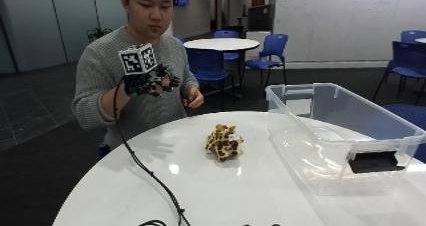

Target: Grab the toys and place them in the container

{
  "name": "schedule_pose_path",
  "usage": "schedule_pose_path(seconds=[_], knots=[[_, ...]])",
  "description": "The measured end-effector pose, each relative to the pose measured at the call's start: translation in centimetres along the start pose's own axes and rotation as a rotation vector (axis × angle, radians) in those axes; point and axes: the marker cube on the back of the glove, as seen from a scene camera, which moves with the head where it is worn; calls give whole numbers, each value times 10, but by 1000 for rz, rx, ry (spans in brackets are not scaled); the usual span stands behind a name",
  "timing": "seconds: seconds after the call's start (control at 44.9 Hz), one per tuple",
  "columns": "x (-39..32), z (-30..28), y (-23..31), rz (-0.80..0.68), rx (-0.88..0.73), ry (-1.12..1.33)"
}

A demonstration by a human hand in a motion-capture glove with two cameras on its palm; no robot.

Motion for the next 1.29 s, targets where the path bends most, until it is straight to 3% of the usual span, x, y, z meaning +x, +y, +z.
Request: schedule_pose_path(seconds=[0.735,0.868,1.136,1.292], knots=[[14,15,-26,-6,-40,-36],[17,22,-69,-42,-61,-28],[35,43,-214,-58,-91,21],[47,64,-240,-68,-147,43]])
